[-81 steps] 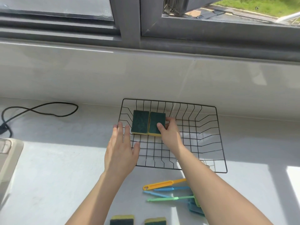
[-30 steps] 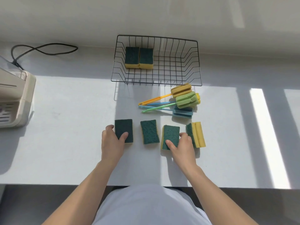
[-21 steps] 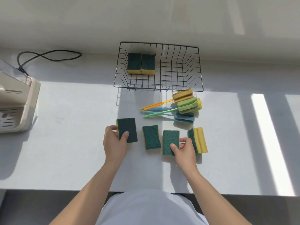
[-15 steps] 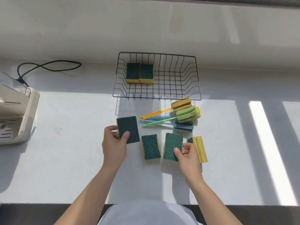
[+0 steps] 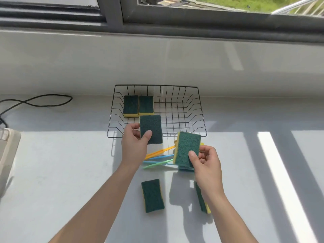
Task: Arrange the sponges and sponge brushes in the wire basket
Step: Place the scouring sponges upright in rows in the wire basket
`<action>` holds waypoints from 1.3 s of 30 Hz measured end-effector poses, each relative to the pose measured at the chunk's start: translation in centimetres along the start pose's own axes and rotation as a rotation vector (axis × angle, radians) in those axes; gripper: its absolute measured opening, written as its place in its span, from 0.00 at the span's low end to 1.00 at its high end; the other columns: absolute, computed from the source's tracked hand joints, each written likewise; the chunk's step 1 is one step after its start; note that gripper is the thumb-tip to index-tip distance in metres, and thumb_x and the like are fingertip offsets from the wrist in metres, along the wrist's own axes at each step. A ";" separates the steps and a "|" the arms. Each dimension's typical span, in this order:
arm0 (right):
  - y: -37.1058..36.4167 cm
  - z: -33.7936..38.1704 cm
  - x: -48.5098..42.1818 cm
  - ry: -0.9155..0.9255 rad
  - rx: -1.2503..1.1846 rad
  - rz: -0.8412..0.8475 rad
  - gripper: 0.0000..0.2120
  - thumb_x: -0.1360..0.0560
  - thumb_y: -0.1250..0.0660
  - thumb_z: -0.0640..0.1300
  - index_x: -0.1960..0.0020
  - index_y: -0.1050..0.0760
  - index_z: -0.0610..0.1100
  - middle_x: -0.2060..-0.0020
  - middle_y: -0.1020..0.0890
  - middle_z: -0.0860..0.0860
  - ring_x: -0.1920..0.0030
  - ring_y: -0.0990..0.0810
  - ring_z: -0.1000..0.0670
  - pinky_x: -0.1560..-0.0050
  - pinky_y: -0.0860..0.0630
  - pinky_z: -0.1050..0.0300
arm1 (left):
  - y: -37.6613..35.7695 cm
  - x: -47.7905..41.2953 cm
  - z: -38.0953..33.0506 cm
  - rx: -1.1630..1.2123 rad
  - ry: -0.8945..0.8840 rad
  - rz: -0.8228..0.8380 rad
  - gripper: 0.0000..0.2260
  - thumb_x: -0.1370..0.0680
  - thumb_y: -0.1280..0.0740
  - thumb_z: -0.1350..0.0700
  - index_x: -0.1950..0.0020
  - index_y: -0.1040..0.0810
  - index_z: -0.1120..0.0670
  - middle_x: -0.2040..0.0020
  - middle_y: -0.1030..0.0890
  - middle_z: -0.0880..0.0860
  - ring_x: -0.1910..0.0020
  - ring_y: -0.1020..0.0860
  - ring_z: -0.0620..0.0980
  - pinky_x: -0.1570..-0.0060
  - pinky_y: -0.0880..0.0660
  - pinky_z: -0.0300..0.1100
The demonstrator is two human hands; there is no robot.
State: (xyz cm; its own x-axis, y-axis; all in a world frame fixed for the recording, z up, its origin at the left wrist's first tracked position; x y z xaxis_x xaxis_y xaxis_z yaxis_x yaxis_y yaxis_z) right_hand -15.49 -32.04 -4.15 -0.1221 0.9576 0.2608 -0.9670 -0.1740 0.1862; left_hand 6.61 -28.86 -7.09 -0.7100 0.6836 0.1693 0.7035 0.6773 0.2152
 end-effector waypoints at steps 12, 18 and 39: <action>-1.3 3.8 -10.8 0.055 -0.010 -0.057 0.09 0.22 0.30 0.44 0.46 0.27 0.52 0.59 0.21 0.53 0.62 0.22 0.59 0.57 0.20 0.62 | -9.5 -13.2 -0.4 -0.253 0.077 0.166 0.17 0.22 0.30 0.52 0.37 0.31 0.51 0.46 0.23 0.51 0.51 0.23 0.47 0.63 0.29 0.34; -2.3 3.8 -15.9 0.031 0.080 -0.056 0.08 0.21 0.31 0.44 0.47 0.30 0.52 0.60 0.23 0.51 0.63 0.22 0.61 0.62 0.23 0.66 | -12.0 -16.8 1.0 -0.490 0.053 0.184 0.17 0.20 0.33 0.55 0.33 0.31 0.54 0.44 0.23 0.56 0.51 0.23 0.51 0.59 0.29 0.38; -9.1 1.6 -23.9 0.017 0.606 0.029 0.16 0.20 0.34 0.39 0.35 0.33 0.38 0.40 0.25 0.39 0.42 0.24 0.41 0.41 0.22 0.43 | -9.6 -16.7 5.1 -1.130 -0.526 0.290 0.28 0.19 0.53 0.37 0.20 0.44 0.46 0.18 0.44 0.51 0.19 0.51 0.53 0.23 0.48 0.58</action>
State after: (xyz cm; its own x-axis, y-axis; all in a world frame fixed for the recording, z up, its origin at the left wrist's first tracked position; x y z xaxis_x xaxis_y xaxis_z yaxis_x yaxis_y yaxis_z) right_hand -3.39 -53.70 -10.57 -0.1549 0.9532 0.2598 -0.6641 -0.2951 0.6869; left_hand 11.85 -45.42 -16.87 -0.2560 0.9667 0.0038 0.2271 0.0564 0.9722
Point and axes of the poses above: each hand's wrist, its own x-axis away from the middle knuckle, its own y-axis out of the back of the hand, z = x × y, the point moved 1 cm from there along -x, towards the middle knuckle
